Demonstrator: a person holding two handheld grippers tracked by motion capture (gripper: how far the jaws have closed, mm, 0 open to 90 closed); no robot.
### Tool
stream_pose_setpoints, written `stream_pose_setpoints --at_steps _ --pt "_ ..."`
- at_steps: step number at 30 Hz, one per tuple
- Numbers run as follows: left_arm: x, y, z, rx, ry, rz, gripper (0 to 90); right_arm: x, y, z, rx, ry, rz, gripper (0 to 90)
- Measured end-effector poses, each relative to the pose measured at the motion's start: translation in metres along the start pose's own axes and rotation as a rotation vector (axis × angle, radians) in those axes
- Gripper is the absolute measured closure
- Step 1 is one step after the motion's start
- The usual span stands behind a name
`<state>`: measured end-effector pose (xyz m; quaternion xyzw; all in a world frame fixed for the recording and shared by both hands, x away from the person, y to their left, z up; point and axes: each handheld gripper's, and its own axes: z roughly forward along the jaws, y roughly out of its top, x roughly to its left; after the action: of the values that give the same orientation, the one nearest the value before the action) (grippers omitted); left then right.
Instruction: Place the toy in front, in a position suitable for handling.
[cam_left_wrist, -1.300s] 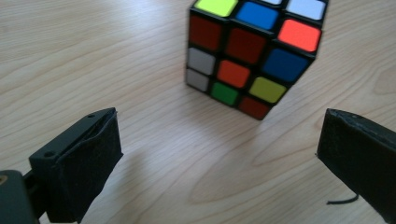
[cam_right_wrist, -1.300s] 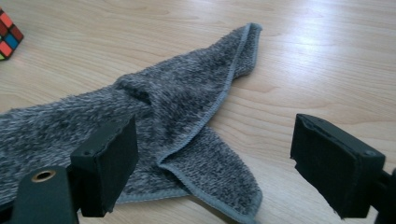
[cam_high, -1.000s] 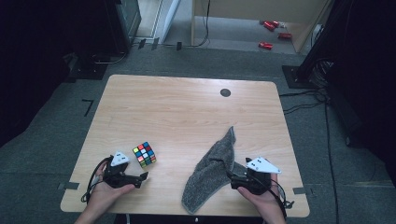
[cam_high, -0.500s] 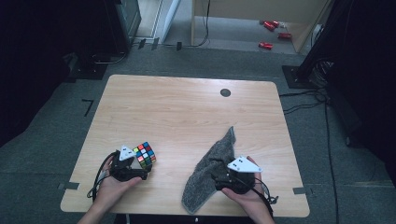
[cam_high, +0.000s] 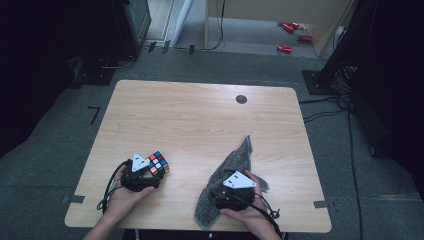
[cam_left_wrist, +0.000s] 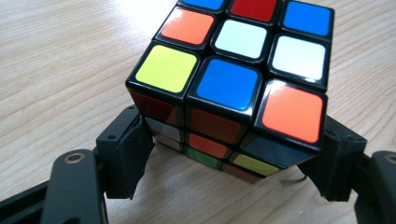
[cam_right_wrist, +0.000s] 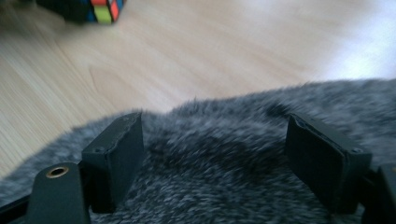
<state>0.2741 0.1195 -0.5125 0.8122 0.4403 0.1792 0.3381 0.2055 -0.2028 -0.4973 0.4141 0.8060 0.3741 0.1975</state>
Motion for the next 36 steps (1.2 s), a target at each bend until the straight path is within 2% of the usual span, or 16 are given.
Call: stream_pose_setpoints --at_steps 1,4,5,7,8,9,10,11,12,13,20,26,32,34,35,36 --pt "-0.001 0.001 0.001 0.000 0.003 0.005 26.5 0.001 -0.004 0.008 0.031 -0.009 -0.001 22.0" --pt "-0.003 0.002 0.003 -0.007 0.005 0.008 28.5 0.000 -0.007 0.013 0.049 -0.019 0.007 24.9" --pt "-0.004 0.003 0.003 -0.010 0.005 0.010 30.0 -0.002 -0.010 0.016 0.069 -0.035 0.009 31.1" --pt "-0.007 0.005 0.006 -0.010 0.009 0.012 31.6 -0.005 -0.012 0.015 0.068 -0.020 0.027 39.4" --pt "-0.007 0.005 0.006 -0.010 0.009 0.012 32.3 -0.005 -0.012 0.015 0.068 -0.020 0.027 39.4" --pt "-0.009 0.008 0.008 -0.011 0.007 0.005 33.1 -0.008 -0.013 0.014 0.062 -0.026 0.027 49.6" --pt "-0.009 0.008 0.008 -0.011 0.007 0.005 33.1 -0.008 -0.013 0.014 0.062 -0.026 0.027 49.6" --pt "-0.010 0.010 0.010 -0.011 0.012 0.007 33.2 -0.013 -0.013 0.012 0.058 -0.033 0.034 57.0" --pt "-0.010 0.010 0.010 -0.011 0.012 0.007 33.2 -0.013 -0.013 0.012 0.058 -0.033 0.034 57.0" --pt "-0.013 0.012 0.013 -0.017 0.019 0.004 33.3 -0.016 -0.015 0.011 0.054 -0.031 0.040 60.8" --pt "-0.019 0.015 0.017 -0.023 0.024 0.013 33.9 -0.020 -0.017 0.008 0.045 -0.050 0.033 65.4" --pt "-0.025 0.017 0.019 -0.026 -0.009 0.025 34.0 -0.035 -0.021 0.004 0.042 -0.078 0.056 65.5" --pt "-0.041 0.018 0.020 -0.025 -0.070 0.075 34.0 -0.050 -0.025 -0.001 0.036 -0.101 0.091 65.5" --pt "-0.044 0.018 0.020 -0.028 -0.079 0.083 34.0 -0.052 -0.025 -0.001 0.034 -0.103 0.097 65.5" --pt "-0.050 0.018 0.020 -0.033 -0.102 0.103 34.1 -0.056 -0.026 -0.002 0.034 -0.107 0.103 65.5" --pt "-0.050 0.018 0.020 -0.033 -0.102 0.103 34.1 -0.056 -0.026 -0.002 0.034 -0.107 0.103 65.5"
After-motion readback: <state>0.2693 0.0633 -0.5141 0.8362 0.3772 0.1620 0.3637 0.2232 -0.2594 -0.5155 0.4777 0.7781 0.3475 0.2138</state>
